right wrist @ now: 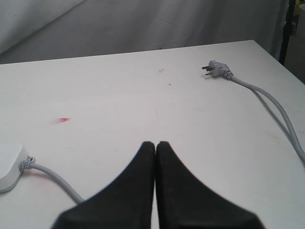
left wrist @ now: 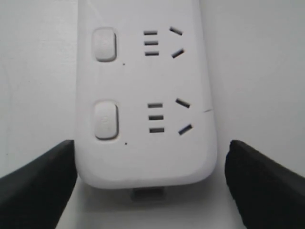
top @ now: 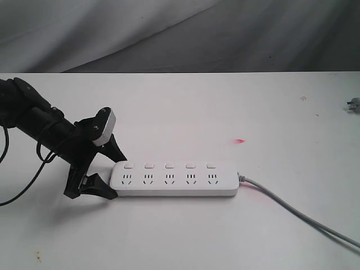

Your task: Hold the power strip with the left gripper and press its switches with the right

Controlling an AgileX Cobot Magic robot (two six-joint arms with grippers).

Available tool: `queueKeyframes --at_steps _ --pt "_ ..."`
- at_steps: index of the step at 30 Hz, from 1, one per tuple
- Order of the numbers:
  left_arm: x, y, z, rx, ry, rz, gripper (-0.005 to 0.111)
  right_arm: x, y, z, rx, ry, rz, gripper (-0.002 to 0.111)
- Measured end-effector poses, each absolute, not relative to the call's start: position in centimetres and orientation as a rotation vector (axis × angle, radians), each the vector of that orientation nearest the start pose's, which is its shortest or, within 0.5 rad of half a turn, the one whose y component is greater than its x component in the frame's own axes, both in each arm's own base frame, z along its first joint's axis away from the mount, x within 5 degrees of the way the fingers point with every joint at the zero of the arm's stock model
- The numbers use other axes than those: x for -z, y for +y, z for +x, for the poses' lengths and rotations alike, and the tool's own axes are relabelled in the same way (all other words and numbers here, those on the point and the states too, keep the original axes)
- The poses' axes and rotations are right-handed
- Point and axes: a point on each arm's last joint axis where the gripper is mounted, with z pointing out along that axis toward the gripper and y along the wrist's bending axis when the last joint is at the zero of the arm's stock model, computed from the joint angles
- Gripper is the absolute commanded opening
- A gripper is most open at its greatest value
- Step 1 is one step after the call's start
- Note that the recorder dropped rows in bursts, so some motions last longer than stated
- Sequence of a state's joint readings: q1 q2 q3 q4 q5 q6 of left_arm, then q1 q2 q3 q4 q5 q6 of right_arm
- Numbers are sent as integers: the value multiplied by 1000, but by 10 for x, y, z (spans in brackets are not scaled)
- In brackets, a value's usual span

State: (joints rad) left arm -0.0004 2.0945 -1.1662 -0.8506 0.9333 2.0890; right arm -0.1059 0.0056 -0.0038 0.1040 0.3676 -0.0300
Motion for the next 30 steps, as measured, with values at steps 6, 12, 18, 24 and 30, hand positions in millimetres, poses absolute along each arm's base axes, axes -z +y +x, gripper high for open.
queueKeyframes --at_steps 6,12,18,24,30 --pt "-104 -55 358 646 1927 1783 52 -181 -2 53 -7 1846 134 0" --pt "-103 -55 359 636 1929 1782 52 -181 -2 53 -7 1846 134 0" --pt "-102 -54 360 607 1933 1789 52 -181 -2 53 -7 1846 134 0" --pt "-102 -54 360 597 1932 1796 52 -181 -2 53 -7 1846 134 0" --pt "-102 -54 360 596 1932 1796 52 -190 -4 55 7 1744 131 0"
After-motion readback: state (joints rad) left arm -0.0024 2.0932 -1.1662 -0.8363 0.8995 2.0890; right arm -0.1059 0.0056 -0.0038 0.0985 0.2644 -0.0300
